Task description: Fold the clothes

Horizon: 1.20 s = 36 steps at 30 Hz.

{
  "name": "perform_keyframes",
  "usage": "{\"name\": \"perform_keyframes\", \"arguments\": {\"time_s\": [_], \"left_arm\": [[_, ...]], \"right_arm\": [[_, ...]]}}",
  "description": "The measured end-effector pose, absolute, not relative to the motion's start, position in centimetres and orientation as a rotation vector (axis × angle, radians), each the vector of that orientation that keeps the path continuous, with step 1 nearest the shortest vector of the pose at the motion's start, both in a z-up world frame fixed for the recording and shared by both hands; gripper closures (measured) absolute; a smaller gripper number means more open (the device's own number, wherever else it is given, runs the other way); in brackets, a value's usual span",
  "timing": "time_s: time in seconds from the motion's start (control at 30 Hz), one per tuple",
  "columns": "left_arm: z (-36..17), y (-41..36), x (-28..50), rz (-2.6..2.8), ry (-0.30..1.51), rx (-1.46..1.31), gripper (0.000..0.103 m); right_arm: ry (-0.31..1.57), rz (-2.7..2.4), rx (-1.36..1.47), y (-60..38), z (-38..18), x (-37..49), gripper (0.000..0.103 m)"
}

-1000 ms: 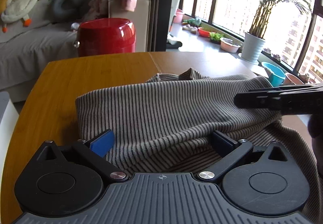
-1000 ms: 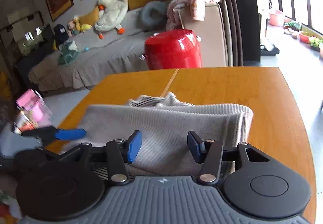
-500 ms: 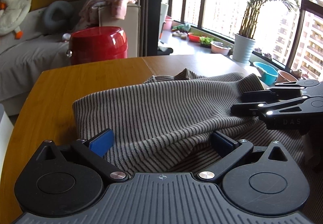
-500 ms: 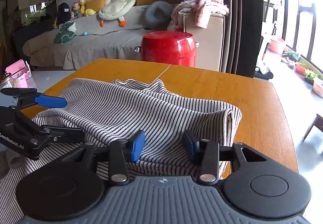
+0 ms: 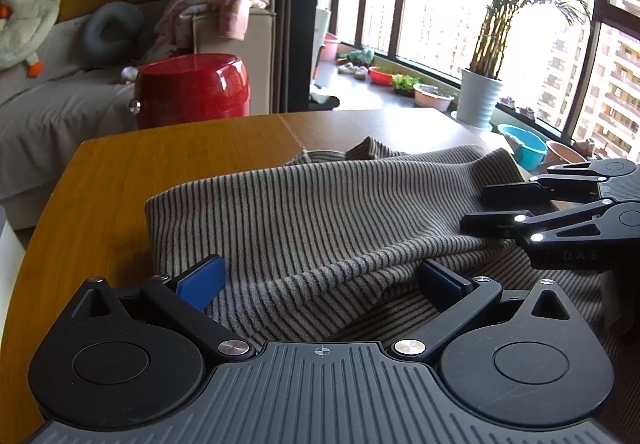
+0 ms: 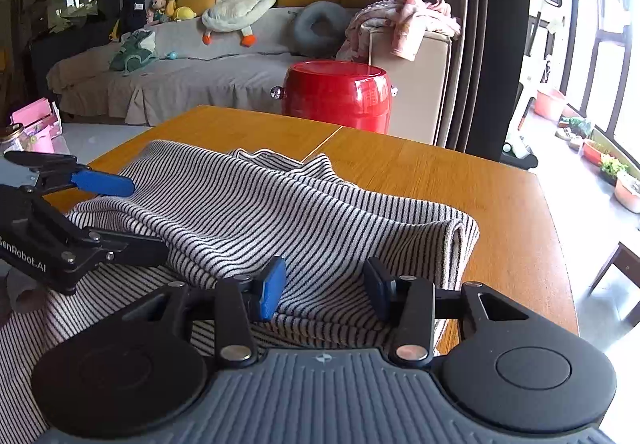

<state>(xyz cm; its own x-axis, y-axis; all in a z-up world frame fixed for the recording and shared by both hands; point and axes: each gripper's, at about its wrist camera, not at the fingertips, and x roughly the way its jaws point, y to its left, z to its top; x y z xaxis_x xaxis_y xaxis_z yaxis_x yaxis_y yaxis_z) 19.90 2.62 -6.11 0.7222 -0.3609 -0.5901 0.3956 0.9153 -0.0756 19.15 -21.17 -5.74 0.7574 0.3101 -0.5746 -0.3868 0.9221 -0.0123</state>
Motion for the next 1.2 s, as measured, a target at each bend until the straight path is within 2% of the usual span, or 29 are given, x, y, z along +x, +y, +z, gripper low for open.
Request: {"name": "perform_keyframes", "arguments": {"time_s": [0.33, 0.43, 0.6, 0.67, 0.77, 0.83, 0.9, 0.93, 0.97, 1.2], "left_arm": [[-6.2, 5.9, 20.2, -0.477, 0.620, -0.164, 0.000], [-6.1, 4.5, 20.1, -0.445, 0.636, -0.072, 0.000], [-6.4, 1.0, 19.6, -0.411, 0.689, 0.251, 0.000], [-5.8, 2.0, 19.4, -0.415, 0.708, 0.204, 0.000], [-4.1, 4.3, 19.2, -0.444, 0.721, -0.016, 0.000], [-4.2, 4.0, 19.2, -0.451, 0.717, -0.023, 0.000], [-4.5, 3.4, 19.2, -0.455, 0.712, -0.003, 0.006], [-4.6, 3.1, 19.2, -0.458, 0.709, 0.008, 0.022], [-4.7, 2.8, 19.2, -0.460, 0.707, 0.018, 0.032], [-5.4, 1.3, 19.1, -0.477, 0.701, 0.086, 0.027]], "right_arm": [[0.591, 0.374, -0.122, -21.1, -5.8, 19.3, 0.057], [0.591, 0.371, -0.121, -21.2, -5.9, 19.3, 0.057], [0.599, 0.384, -0.124, -21.4, -5.9, 19.3, 0.056], [0.602, 0.390, -0.111, -21.6, -5.9, 19.5, 0.056], [0.595, 0.384, -0.101, -21.7, -5.9, 19.4, 0.056], [0.593, 0.379, -0.112, -21.5, -5.9, 19.4, 0.056], [0.595, 0.379, -0.118, -21.4, -5.9, 19.5, 0.055], [0.595, 0.380, -0.116, -21.4, -6.0, 19.5, 0.055], [0.595, 0.382, -0.113, -21.5, -6.0, 19.5, 0.055], [0.594, 0.408, -0.055, -22.4, -5.3, 19.6, 0.053]]}}
